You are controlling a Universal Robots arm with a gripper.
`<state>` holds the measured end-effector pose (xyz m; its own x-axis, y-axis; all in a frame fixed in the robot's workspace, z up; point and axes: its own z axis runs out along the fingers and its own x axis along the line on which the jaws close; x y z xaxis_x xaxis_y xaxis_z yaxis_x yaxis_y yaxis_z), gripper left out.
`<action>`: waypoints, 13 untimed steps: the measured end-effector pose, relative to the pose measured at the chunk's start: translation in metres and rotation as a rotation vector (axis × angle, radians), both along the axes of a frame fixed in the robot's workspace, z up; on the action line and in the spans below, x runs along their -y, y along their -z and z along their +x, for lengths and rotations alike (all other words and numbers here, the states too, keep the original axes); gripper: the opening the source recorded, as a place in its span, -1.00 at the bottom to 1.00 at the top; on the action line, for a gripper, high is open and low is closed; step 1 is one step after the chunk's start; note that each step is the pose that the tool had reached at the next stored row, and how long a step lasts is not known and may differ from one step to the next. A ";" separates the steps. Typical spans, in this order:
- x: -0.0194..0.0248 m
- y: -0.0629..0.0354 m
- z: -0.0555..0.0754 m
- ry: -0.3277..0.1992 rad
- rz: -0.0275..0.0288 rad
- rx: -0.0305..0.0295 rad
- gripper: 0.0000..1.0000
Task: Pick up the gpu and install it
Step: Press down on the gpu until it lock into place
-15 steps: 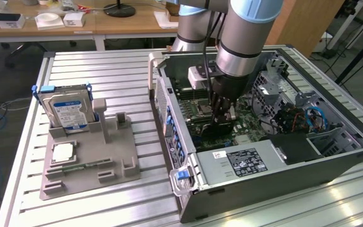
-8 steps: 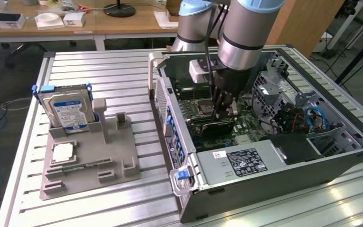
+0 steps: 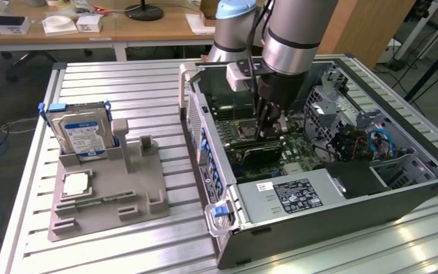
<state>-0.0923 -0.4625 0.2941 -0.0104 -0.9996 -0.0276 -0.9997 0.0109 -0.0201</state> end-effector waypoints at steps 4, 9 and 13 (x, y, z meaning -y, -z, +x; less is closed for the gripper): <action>0.0001 -0.0001 0.000 0.001 -0.0003 0.0001 -0.79; 0.0001 -0.0002 -0.001 0.031 -0.0006 -0.0119 -0.79; -0.0002 0.0002 -0.003 0.063 0.0000 -0.0133 -0.79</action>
